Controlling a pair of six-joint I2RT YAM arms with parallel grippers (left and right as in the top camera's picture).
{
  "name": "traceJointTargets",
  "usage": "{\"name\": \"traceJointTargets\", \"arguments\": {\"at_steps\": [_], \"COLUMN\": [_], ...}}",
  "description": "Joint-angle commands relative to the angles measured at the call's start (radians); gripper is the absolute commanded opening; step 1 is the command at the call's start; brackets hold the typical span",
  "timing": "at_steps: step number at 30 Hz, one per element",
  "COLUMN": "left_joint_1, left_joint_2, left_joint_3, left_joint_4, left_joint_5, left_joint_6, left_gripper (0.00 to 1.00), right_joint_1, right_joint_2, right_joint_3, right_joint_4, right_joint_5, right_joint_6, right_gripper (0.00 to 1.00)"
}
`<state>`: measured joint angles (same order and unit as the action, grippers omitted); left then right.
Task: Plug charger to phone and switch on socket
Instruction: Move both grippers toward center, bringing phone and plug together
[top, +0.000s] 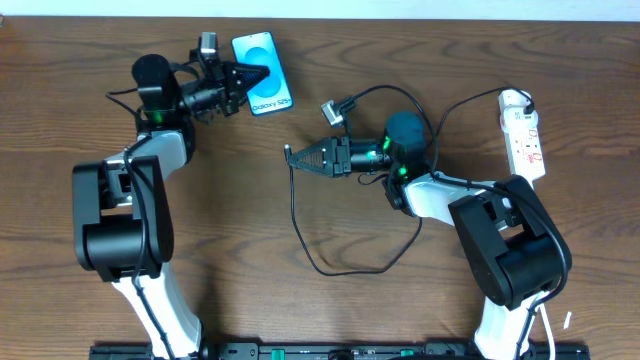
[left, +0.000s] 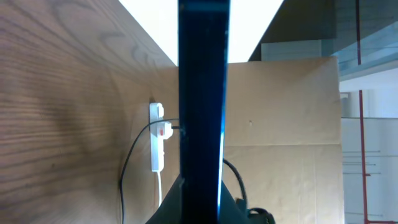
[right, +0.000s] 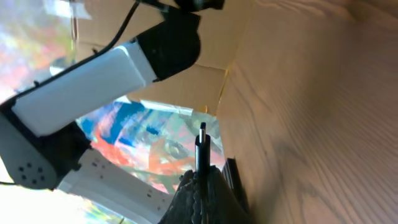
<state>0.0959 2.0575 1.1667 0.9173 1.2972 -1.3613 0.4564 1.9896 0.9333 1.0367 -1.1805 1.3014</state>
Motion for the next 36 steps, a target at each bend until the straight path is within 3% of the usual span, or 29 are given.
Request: {"name": "traceJointTargets", "arguments": {"at_steps": [1, 7, 13, 20, 23, 27, 36], "left_joint_1": [0.004, 0.023, 0.063, 0.095, 0.092, 0.088, 0.028], "left_joint_2": [-0.010, -0.010, -0.010, -0.010, -0.011, -0.011, -0.011], "left_joint_3": [0.019, 0.017, -0.033, -0.207, -0.220, -0.220, -0.220], "left_joint_4": [0.012, 0.012, 0.012, 0.088, 0.191, 0.362, 0.363], "left_joint_5": [0.080, 0.119, 0.158, 0.135, 0.129, 0.127, 0.097], "left_joint_6": [-0.005, 0.018, 0.018, 0.040, -0.031, -0.164, -0.241], "left_gripper": [0.07, 0.07, 0.07, 0.07, 0.07, 0.07, 0.07], "right_joint_1": [-0.002, -0.018, 0.013, 0.064, 0.069, 0.071, 0.116], "right_joint_2": [-0.001, -0.001, -0.001, 0.007, 0.012, 0.013, 0.053], "right_joint_3": [0.013, 0.013, 0.014, 0.071, 0.141, 0.150, 0.150], "right_joint_4": [-0.036, -0.035, 0.022, -0.061, -0.225, -0.271, -0.269], "right_joint_5": [0.038, 0.033, 0.079, 0.089, 0.059, 0.060, 0.041], "right_joint_6": [-0.002, 0.142, 0.123, 0.042, -0.046, -0.092, -0.126], "right_gripper": [0.01, 0.01, 0.01, 0.01, 0.01, 0.01, 0.01]}}
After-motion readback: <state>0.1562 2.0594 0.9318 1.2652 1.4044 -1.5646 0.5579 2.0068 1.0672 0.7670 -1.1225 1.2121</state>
